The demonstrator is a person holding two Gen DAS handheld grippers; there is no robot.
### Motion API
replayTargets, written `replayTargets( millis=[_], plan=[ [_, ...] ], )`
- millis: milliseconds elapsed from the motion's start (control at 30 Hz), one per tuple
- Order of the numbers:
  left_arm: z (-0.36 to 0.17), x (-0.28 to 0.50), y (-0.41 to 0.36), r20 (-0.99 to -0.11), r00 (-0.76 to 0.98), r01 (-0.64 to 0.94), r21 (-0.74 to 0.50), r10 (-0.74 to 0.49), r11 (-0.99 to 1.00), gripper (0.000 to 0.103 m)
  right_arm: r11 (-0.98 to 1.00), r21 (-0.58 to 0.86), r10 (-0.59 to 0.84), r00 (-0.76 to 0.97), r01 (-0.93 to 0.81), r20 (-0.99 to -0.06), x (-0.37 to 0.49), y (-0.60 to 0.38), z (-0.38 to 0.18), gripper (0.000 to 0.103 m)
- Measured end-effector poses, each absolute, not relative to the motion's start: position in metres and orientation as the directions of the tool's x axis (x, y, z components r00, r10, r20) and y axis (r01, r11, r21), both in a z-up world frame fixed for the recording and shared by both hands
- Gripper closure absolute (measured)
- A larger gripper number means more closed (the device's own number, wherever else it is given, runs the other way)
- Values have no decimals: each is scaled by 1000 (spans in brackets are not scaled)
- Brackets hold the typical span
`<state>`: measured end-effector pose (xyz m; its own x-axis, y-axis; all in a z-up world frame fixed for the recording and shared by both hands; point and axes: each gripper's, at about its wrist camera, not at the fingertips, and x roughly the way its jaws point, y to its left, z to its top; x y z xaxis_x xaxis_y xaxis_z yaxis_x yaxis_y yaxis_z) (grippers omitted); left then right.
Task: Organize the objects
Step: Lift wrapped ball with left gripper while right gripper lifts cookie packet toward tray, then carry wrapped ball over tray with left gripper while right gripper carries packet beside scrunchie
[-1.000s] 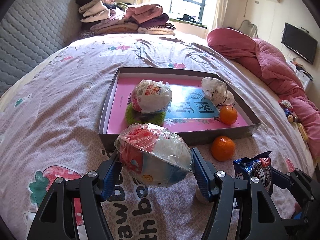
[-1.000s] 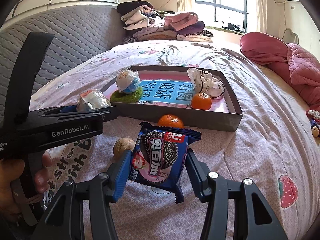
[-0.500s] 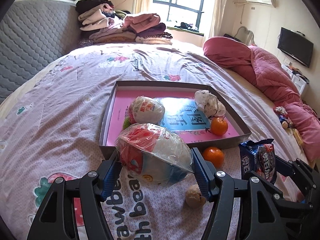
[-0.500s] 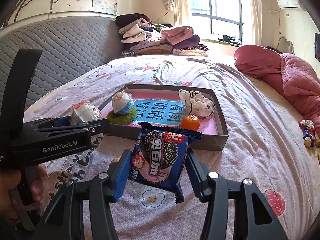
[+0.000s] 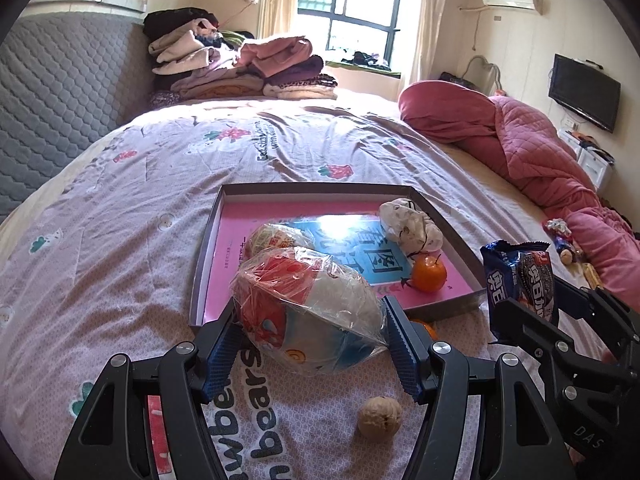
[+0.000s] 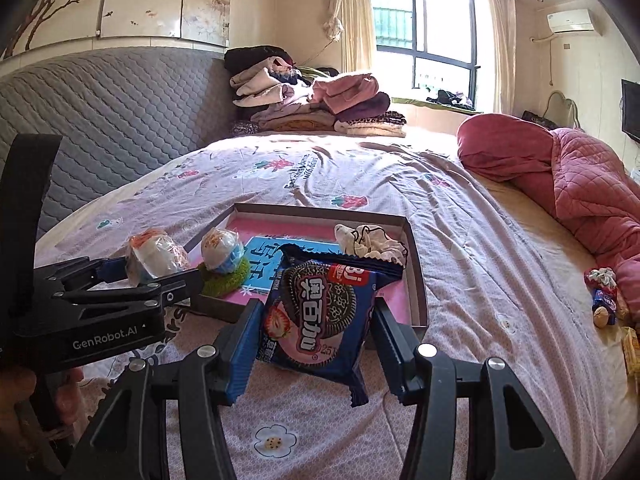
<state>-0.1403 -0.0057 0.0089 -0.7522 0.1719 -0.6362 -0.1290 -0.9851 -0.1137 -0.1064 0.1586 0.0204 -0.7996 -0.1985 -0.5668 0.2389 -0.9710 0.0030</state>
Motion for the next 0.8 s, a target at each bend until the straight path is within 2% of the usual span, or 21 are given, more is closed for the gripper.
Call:
replayTargets(
  millis=[800],
  plan=[
    [37, -185, 3, -594, -790, -112, -104, 153, -988, 34, -971, -35, -185, -839, 235, -512, -159, 183, 47, 49]
  ],
)
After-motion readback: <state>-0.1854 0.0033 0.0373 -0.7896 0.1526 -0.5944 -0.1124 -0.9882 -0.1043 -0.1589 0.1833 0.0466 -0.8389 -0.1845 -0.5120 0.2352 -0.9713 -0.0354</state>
